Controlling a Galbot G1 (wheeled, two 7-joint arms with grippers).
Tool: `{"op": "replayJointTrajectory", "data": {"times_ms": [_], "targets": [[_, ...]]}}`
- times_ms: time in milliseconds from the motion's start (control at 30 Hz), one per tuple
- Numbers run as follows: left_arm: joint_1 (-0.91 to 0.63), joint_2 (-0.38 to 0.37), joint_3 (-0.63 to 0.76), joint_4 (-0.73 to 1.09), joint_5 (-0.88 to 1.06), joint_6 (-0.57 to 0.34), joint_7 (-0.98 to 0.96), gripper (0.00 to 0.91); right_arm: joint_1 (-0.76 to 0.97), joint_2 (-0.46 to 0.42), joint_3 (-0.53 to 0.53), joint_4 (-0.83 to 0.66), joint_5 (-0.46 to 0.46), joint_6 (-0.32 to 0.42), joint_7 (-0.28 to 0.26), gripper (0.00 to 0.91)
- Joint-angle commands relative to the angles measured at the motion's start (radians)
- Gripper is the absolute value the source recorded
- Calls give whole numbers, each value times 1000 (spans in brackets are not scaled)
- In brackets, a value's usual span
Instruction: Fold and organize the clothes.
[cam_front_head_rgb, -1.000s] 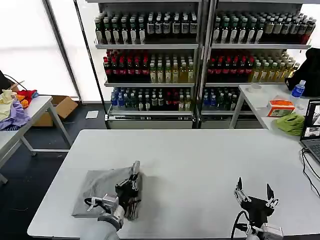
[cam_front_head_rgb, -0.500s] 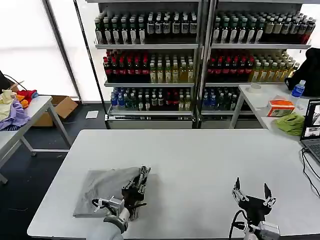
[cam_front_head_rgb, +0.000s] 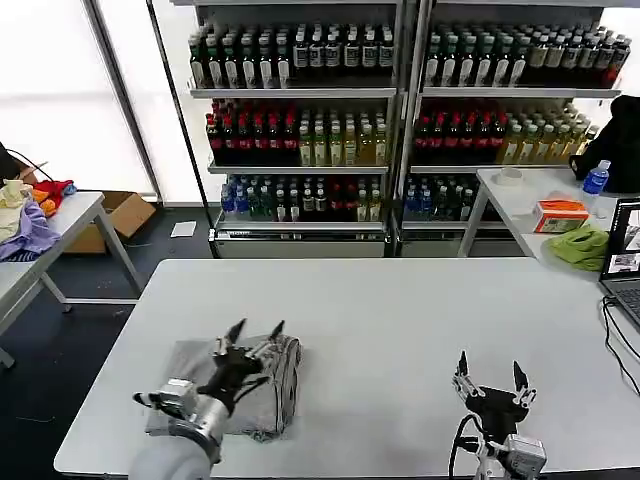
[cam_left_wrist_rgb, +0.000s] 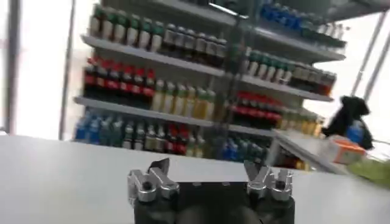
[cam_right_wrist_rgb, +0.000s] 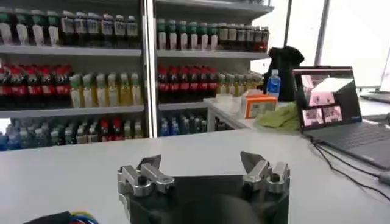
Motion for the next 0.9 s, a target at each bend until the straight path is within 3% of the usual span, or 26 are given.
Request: {"op": "replayJointTrajectory", "data": {"times_ms": [33,433,900], "targets": [[127,65,-308,86,91,-27,-15,907,45,-30,-15,-34,25,-3,0,907],[152,-13,-259,206,179,-44,25,907,96,-67,-5,-58,68,-19,-1,907],[162,-14,-260,262,156,-46,58,907,95,-54,-10,-74,66,-13,2,907]]}}
